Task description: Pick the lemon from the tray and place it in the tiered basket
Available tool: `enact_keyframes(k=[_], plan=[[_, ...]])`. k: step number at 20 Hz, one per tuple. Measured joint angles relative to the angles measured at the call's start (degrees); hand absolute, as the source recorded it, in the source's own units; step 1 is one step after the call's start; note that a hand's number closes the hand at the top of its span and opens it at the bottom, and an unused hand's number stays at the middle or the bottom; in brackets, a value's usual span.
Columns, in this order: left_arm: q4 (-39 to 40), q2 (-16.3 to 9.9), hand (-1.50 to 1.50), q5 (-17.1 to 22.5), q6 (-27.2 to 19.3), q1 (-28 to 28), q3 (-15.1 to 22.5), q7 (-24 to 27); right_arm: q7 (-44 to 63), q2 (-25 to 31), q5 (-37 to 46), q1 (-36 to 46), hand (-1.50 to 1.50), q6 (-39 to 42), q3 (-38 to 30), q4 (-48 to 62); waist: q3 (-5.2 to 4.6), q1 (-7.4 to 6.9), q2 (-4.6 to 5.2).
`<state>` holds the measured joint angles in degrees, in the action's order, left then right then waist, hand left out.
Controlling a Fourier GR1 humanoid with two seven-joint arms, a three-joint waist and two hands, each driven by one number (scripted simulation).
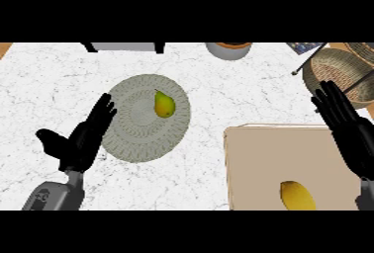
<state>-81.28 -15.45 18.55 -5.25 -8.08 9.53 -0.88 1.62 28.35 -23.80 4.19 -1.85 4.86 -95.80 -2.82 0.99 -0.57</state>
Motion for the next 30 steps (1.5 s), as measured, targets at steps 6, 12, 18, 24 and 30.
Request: enact_keyframes(k=[6,12,18,24,30], plan=[[0.1,-6.79,0.0,-7.51,-4.73,-0.54,-2.9,1.01,-3.68,-1.5,-7.72,-5.55,1.5,4.72,-4.21,-2.72,2.36,0.58,0.03],[0.29,-10.08,0.0,-12.22,-8.07,0.63,-3.7,0.43,-4.78,-1.62,-3.58,-17.39,-1.5,-5.45,-11.85,2.42,2.9,2.16,0.14],[-1.14,-10.79,0.0,-15.09,-8.97,-0.02,-3.49,-2.22,-6.03,2.7,-5.7,-31.56,-1.5,-0.24,-19.87,-4.8,2.83,1.04,0.27],[-2.07,-10.13,0.0,-16.54,-9.6,0.2,-2.67,-2.88,-1.9,15.02,-1.81,-37.58,-1.5,9.5,-22.02,-10.0,2.72,0.19,0.38],[-2.25,-9.62,0.0,-17.41,-9.2,0.82,-2.73,-1.89,9.18,23.26,-0.54,-37.57,-1.5,13.51,-23.22,-17.93,2.7,-0.63,0.52]])
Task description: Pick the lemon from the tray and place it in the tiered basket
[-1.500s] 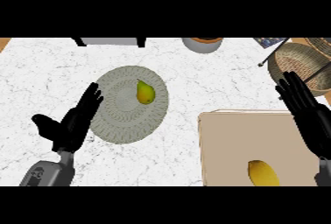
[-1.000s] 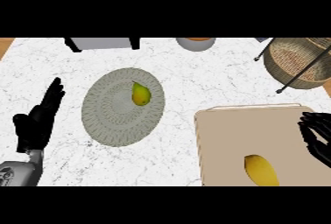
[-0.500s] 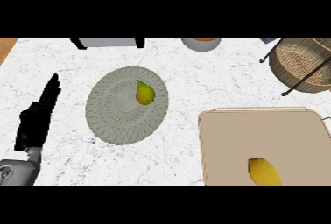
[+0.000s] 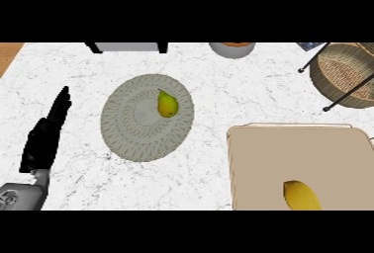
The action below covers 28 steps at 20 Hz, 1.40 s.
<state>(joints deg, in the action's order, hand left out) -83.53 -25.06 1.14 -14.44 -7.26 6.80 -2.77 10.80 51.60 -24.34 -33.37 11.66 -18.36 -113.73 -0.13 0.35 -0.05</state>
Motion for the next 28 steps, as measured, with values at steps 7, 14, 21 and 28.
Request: enact_keyframes(k=[7,14,21,28], plan=[[-0.64,0.33,0.0,-0.57,1.78,-0.36,-1.21,-0.96,18.16,0.85,0.89,6.81,-1.5,-2.36,3.82,-6.91,0.05,-0.56,0.08],[0.54,2.52,0.0,-2.45,1.96,-0.34,-1.49,0.29,30.14,-0.01,3.67,14.54,-1.5,-1.1,11.17,-6.81,0.09,-0.68,0.12],[0.0,3.08,0.0,-3.58,3.85,-0.63,-3.43,-1.07,34.24,-5.58,11.29,16.1,-1.5,2.16,15.34,-6.7,0.12,-0.3,0.03],[0.42,4.59,0.0,-5.01,4.94,-1.2,-5.19,-1.16,35.85,-10.88,19.01,16.04,-1.5,5.23,17.1,-8.91,0.11,-0.16,0.0]])
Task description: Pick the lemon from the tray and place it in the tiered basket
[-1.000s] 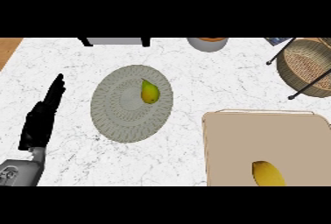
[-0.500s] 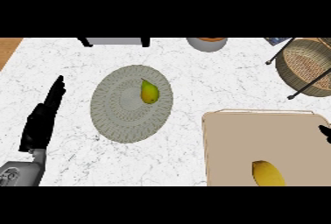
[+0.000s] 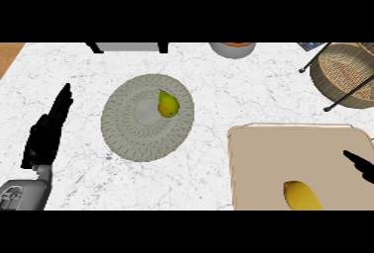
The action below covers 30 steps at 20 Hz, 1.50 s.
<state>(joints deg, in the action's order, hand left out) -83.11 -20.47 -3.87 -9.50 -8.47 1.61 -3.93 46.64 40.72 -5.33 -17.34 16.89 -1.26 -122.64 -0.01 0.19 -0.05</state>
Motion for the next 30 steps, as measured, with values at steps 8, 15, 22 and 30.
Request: enact_keyframes(k=[8,15,22,30], plan=[[0.33,1.79,0.0,-2.04,0.69,0.16,-1.06,0.73,-0.44,-4.84,9.73,-2.15,-1.5,2.79,0.42,-3.48,0.0,0.14,-0.02],[0.7,3.2,0.0,-3.38,2.05,-0.83,-2.28,0.23,0.98,-10.37,15.69,-1.94,-1.5,6.0,2.08,-4.2,0.0,0.07,0.0],[-1.75,2.95,0.0,-3.47,4.16,0.92,-4.39,-0.21,1.02,-15.65,21.03,-1.62,-1.5,7.34,4.06,-1.57,0.02,-0.06,0.0],[-1.43,5.47,0.0,-6.03,4.06,0.98,-4.69,0.17,-1.05,-20.09,24.65,0.91,-1.5,9.94,4.07,3.35,0.01,-0.06,0.02]])
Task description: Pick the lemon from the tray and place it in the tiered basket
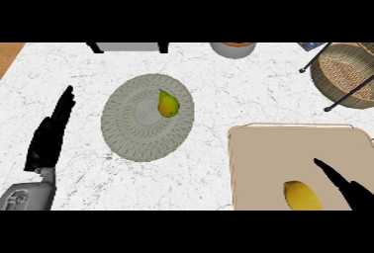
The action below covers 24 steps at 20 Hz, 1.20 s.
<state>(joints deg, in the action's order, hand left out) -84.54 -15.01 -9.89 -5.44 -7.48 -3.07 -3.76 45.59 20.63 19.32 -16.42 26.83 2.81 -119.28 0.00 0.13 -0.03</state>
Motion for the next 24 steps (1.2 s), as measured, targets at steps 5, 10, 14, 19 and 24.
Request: enact_keyframes(k=[5,10,14,19,24], plan=[[0.46,0.15,0.0,-0.21,1.16,-0.96,-1.27,-0.29,-2.57,-2.67,2.82,0.37,-1.5,0.25,0.84,3.02,0.0,0.01,0.0],[-0.66,0.74,0.0,-1.08,1.77,-0.08,-1.65,-0.37,-4.28,-4.85,4.23,2.28,-1.5,0.88,1.08,7.05,0.0,-0.05,0.01],[0.0,0.28,0.0,-0.51,2.87,-1.04,-2.6,-0.45,-4.46,-5.54,4.95,2.04,1.5,2.64,3.25,7.66,-0.29,0.02,-0.14],[0.45,0.76,0.0,-0.8,2.82,-0.28,-2.79,0.53,-9.68,-2.57,10.26,3.19,1.5,3.61,6.65,8.52,-0.47,-0.01,-0.27],[-0.01,1.22,0.0,-1.36,3.05,0.06,-2.7,0.46,-11.25,-5.25,9.63,3.05,1.5,1.94,5.39,8.61,-0.46,0.06,-0.27]])
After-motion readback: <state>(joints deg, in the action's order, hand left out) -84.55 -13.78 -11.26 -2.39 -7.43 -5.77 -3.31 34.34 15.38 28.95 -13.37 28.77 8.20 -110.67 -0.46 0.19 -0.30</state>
